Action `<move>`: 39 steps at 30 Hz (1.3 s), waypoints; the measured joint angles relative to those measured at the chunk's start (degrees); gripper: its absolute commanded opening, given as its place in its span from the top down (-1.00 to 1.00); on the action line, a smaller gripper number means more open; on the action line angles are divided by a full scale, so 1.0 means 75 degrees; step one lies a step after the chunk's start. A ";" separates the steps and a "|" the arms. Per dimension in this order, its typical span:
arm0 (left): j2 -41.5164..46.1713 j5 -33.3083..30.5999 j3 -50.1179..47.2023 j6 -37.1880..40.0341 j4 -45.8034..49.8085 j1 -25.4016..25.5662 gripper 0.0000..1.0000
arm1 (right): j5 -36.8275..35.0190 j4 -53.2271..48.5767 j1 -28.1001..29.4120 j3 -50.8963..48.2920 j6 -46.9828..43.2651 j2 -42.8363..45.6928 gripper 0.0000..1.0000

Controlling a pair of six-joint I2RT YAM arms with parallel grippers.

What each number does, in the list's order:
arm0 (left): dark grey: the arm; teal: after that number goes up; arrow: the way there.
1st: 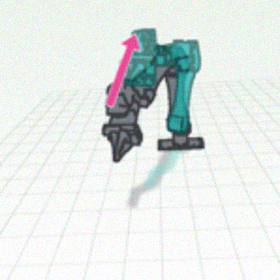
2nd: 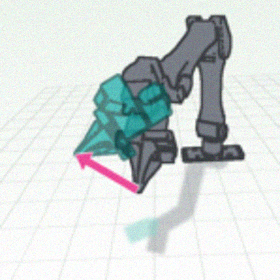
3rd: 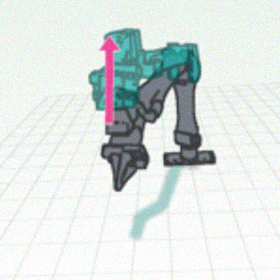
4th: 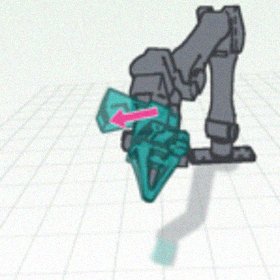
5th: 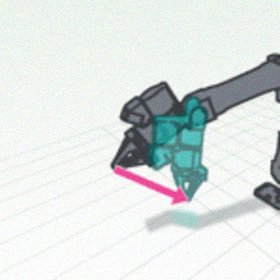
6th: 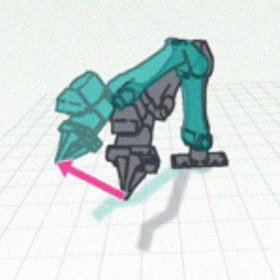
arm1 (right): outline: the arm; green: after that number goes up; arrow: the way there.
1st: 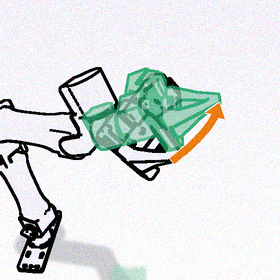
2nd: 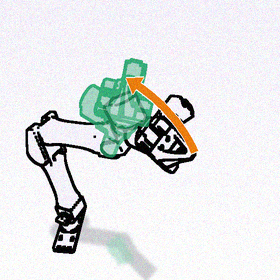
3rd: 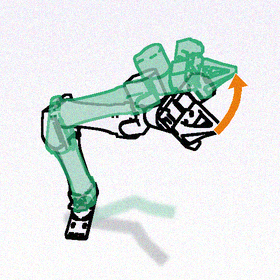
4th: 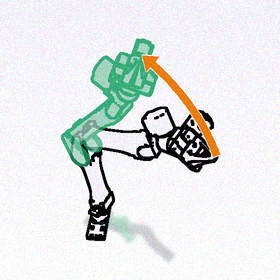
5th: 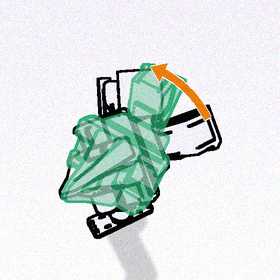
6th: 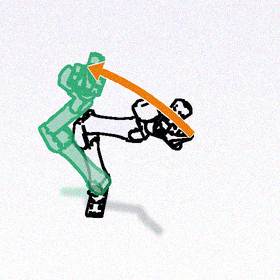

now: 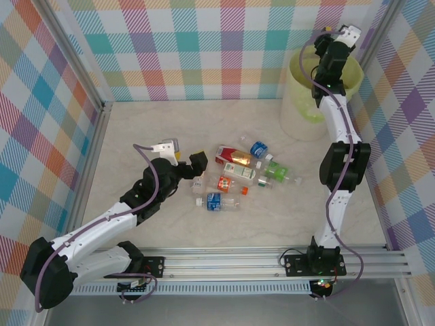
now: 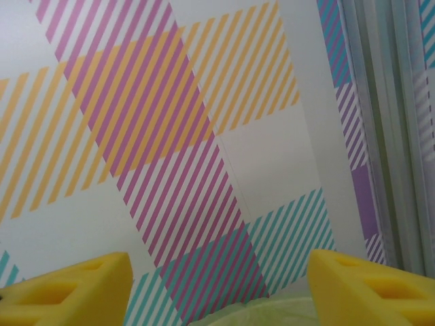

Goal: Put the plastic bottles in the bin

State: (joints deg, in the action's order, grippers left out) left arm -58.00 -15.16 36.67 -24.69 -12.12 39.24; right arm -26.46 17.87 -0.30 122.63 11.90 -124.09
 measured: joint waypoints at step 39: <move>-0.1014 0.0076 -0.0076 -0.1597 0.0775 -0.0842 -1.00 | 0.6717 -0.2926 0.0405 -0.6639 -0.2369 0.5750 -0.77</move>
State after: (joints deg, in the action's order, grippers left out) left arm -65.60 -14.59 36.10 -36.67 -6.31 32.93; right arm 23.92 -4.08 2.74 72.84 -5.87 -80.97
